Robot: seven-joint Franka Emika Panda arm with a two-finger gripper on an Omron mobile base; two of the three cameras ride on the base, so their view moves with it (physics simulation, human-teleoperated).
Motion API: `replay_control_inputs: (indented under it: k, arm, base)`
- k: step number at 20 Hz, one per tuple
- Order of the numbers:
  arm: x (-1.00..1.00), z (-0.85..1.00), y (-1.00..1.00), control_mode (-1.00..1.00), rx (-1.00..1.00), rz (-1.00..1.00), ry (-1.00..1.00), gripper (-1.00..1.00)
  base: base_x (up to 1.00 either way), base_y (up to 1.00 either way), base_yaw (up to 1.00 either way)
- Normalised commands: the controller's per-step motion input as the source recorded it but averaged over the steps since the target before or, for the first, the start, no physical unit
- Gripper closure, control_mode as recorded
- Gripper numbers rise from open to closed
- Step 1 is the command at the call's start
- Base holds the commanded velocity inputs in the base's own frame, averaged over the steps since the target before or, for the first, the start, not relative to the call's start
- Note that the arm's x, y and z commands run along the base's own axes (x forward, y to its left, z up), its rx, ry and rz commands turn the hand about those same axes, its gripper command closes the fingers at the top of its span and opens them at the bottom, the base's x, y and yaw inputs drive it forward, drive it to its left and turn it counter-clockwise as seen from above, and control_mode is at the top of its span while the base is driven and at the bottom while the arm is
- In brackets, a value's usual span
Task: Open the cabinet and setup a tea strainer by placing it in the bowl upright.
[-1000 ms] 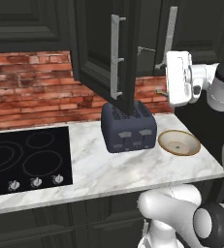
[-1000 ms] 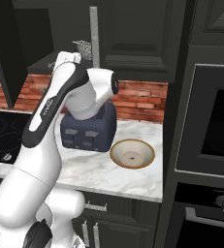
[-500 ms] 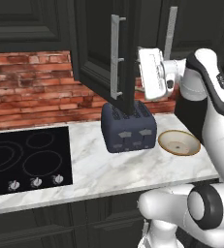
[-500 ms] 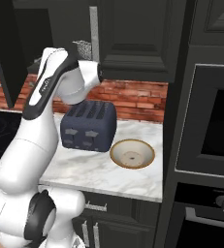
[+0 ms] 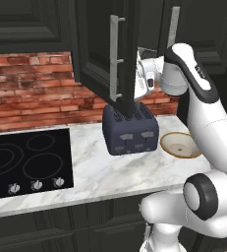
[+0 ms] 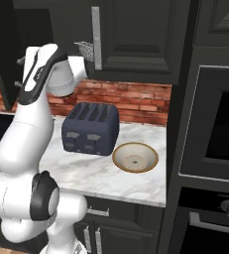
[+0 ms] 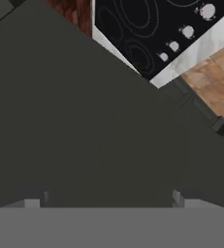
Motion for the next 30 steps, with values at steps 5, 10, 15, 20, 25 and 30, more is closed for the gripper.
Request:
replay_control_inputs:
  k: [5, 10, 15, 20, 25, 30]
  arm:
    - [0.00, 0.00, 0.88, -1.00, -0.06, 0.10, 0.00, -1.00]
    - [0.04, 0.00, 0.72, -1.00, -0.06, 0.05, 0.00, -1.00]
    - [0.00, 0.00, 0.31, -1.00, -0.04, 0.00, 0.00, -1.00]
    - [0.04, -0.10, 0.01, -1.00, -0.04, 0.00, 0.00, -1.00]
    - [0.00, -0.24, -0.43, -1.00, -0.07, 0.00, 0.00, -1.00]
    - [-0.01, -0.05, -0.81, -1.00, -0.15, 0.00, -0.11, -1.00]
  base:
    - [0.00, 0.00, 0.00]
    - [0.00, 0.00, 0.00]
    - [0.00, 0.00, 0.00]
    - [0.00, 0.00, 0.00]
    - [0.00, 0.00, 0.00]
    - [0.00, 0.00, 0.00]
